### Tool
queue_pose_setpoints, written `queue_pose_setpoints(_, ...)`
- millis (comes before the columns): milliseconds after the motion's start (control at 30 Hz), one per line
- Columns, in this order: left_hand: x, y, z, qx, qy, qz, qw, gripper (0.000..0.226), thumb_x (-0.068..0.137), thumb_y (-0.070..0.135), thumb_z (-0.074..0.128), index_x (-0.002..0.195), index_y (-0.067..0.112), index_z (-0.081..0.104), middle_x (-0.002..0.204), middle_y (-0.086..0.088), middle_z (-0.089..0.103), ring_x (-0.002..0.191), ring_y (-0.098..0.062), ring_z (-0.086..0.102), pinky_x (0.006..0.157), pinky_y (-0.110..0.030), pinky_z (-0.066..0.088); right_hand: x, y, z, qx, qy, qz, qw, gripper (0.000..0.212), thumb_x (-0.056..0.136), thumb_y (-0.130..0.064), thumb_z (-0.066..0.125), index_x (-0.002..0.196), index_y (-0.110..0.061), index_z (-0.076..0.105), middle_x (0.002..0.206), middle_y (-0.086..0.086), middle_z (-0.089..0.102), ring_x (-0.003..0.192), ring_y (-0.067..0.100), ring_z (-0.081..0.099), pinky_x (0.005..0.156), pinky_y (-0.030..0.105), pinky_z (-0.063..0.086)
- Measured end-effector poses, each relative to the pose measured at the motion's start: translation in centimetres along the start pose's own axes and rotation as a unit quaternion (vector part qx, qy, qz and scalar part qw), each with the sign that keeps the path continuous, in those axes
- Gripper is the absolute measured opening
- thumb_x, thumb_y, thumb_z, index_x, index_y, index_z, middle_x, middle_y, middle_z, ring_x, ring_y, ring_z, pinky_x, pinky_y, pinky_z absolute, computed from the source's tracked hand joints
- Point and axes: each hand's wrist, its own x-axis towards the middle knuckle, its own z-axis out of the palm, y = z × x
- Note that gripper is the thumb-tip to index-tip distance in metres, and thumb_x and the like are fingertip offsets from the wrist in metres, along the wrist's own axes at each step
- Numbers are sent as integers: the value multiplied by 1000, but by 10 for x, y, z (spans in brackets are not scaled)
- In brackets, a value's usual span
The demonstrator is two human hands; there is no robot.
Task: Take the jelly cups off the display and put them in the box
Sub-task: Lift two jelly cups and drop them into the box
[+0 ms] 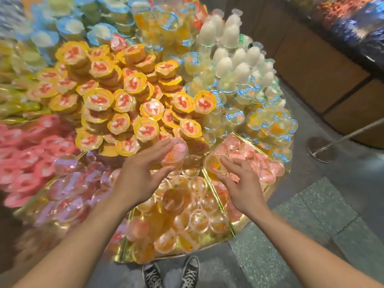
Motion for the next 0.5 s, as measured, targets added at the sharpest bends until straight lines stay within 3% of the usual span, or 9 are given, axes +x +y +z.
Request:
queue_pose_setpoints(100,-18,-25,4,5,30,-27,999,58,80,35,71,134,18,63,139,17,52,128,1,52,105,-21,44,5,24,35,2,-2,22,1000,48,93,-16,72,138,-23,60,134,2,50,120,2,41,83,-9,27)
queue_pose_setpoints(200,-32,-53,12,20,46,-36,998,59,81,34,75,135,16,61,139,16,52,132,11,43,106,-19,44,10,47,65,17,-10,37,999,48,94,-14,70,140,-22,58,133,2,47,119,0,41,88,-4,33)
queue_pose_setpoints(267,-40,-70,18,40,53,-43,997,58,83,33,78,135,17,61,140,12,54,133,8,45,102,-21,47,14,65,85,9,-14,39,999,50,94,-15,70,141,-27,57,132,2,48,126,13,45,104,20,45)
queue_pose_setpoints(333,-47,-83,25,45,62,-54,996,57,82,32,78,134,14,63,139,7,56,132,3,47,102,-20,45,17,80,102,5,-22,49,999,53,94,-15,70,140,-35,53,132,2,46,129,21,46,109,41,45)
queue_pose_setpoints(400,-55,-96,35,37,62,-67,995,56,81,29,75,133,11,64,138,5,57,132,1,46,105,-19,43,17,90,116,-9,-21,50,998,55,93,-14,70,139,-38,50,134,3,48,130,21,45,106,31,40)
queue_pose_setpoints(500,-68,-117,50,33,51,-86,994,57,79,20,80,133,13,63,139,4,57,132,-3,50,110,-22,41,17,97,129,-11,3,33,999,53,92,-10,71,139,-28,57,134,5,49,120,-1,39,93,-1,27)
